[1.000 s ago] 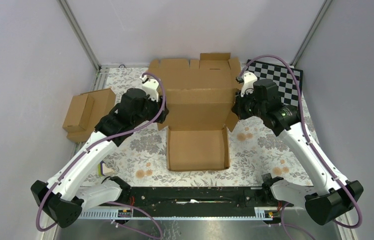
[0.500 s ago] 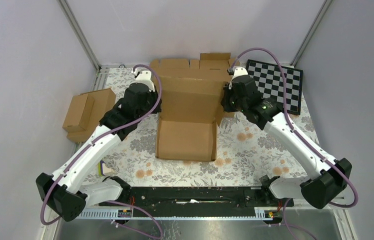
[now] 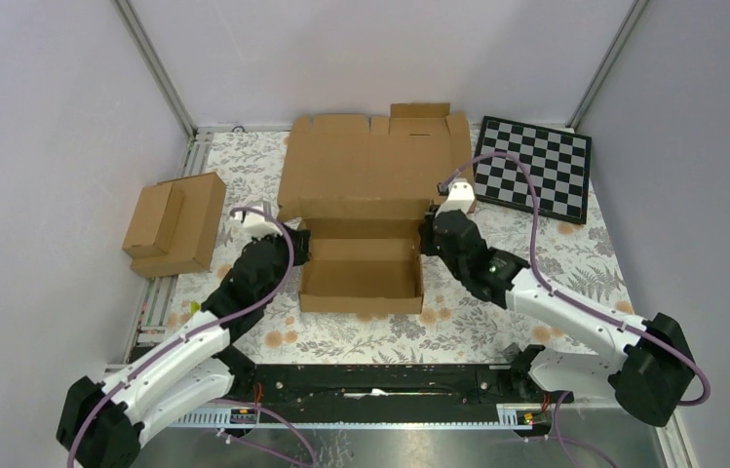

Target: Fold the paper box

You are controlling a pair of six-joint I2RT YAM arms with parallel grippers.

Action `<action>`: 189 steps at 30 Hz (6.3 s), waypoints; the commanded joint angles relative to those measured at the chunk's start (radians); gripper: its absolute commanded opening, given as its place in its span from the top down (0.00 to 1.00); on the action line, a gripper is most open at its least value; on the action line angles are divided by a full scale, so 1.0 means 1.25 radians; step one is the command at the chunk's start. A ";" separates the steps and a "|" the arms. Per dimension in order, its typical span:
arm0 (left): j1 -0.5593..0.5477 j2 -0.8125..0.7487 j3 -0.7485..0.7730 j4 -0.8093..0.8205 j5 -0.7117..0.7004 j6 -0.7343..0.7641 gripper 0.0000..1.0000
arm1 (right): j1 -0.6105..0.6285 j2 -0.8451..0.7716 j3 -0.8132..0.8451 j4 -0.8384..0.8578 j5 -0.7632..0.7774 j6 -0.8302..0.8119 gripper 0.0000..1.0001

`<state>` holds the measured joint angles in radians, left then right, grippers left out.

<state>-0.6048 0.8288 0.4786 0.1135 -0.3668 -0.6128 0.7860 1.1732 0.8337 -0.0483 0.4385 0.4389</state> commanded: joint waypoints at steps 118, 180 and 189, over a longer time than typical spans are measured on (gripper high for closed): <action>-0.051 -0.101 -0.064 -0.363 0.255 -0.224 0.45 | -0.139 0.192 0.075 -0.180 -0.441 -0.071 0.00; 0.078 0.068 0.116 -0.402 0.225 -0.003 0.15 | -0.072 -0.044 -0.007 -0.384 -0.270 -0.047 0.01; 0.088 0.259 0.259 -0.304 0.361 0.102 0.19 | -0.073 -0.292 -0.155 -0.476 -0.220 0.334 0.00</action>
<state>-0.5098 1.0409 0.7338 -0.3599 -0.0177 -0.5407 0.6937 0.9295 0.7292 -0.5667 0.1383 0.5968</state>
